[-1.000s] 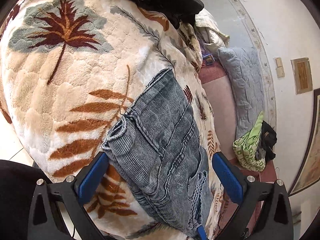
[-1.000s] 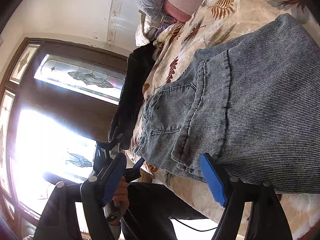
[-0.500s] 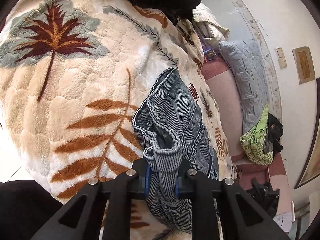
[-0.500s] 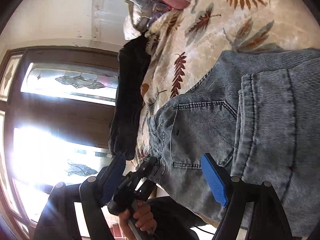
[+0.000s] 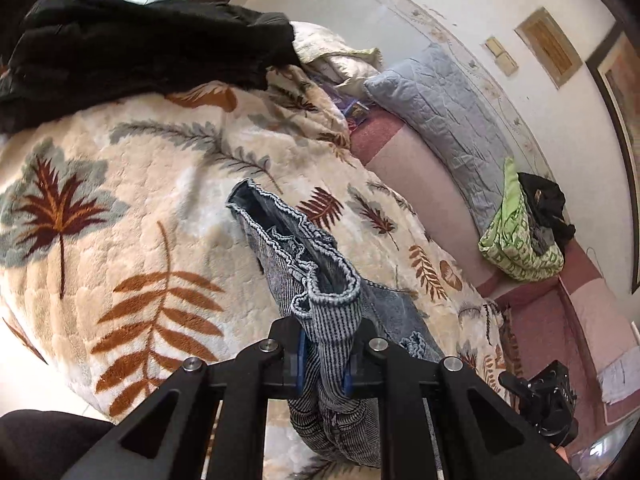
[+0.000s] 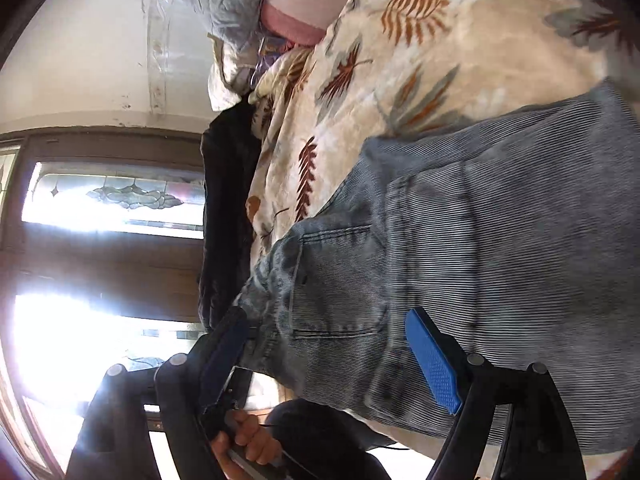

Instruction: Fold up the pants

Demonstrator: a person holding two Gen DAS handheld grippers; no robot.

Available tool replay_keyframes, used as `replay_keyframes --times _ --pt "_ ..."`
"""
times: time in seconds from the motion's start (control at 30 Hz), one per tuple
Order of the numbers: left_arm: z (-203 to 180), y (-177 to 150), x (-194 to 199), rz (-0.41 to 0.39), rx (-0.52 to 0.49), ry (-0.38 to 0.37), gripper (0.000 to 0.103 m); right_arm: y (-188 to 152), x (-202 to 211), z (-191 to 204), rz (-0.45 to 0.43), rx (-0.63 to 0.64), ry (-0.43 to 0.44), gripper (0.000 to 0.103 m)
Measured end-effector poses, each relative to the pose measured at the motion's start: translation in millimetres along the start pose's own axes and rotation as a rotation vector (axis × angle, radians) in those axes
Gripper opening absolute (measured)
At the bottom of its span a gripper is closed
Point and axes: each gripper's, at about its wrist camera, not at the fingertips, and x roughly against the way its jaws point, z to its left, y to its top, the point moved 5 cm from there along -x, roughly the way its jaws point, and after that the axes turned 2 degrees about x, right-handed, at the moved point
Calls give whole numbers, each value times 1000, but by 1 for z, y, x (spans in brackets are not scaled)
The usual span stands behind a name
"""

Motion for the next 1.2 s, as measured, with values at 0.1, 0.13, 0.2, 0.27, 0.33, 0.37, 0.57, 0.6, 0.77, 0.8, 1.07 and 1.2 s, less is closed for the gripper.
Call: replay_keyframes --times 0.1,0.13,0.2,0.27,0.33,0.37,0.57,0.6,0.77,0.8,1.07,1.2 --pt "-40 0 3 -25 -113 3 13 -3 41 -33 -94 -22 -14 84" --pt "-56 -2 3 -31 -157 0 13 -1 55 -42 -125 -32 -2 84" --pt "-93 -11 4 -42 -257 -12 13 0 79 -59 -188 -54 36 84" --pt "-133 -29 4 -42 -370 -38 13 2 98 -71 -254 -66 71 84" --pt "-173 -56 0 -33 -493 -56 13 3 116 -84 -311 -84 98 84" --pt "-191 -71 -3 -21 -542 -63 13 3 123 -91 -334 -97 110 84" --pt "-244 -193 -66 206 -782 -71 13 8 172 -126 -480 -188 148 84" --pt "-242 -218 -88 289 -830 -28 13 8 179 -131 -501 -201 150 84" --pt "-238 -252 -104 351 -894 26 38 4 196 -144 -527 -235 151 84" --pt "-241 -248 -98 381 -869 -15 47 3 198 -143 -529 -220 138 84" --pt "-227 -163 -12 147 -690 -136 70 -4 198 -122 -512 -130 124 84" --pt "-167 -111 -7 18 -560 36 74 -18 184 -69 -405 -24 208 84"
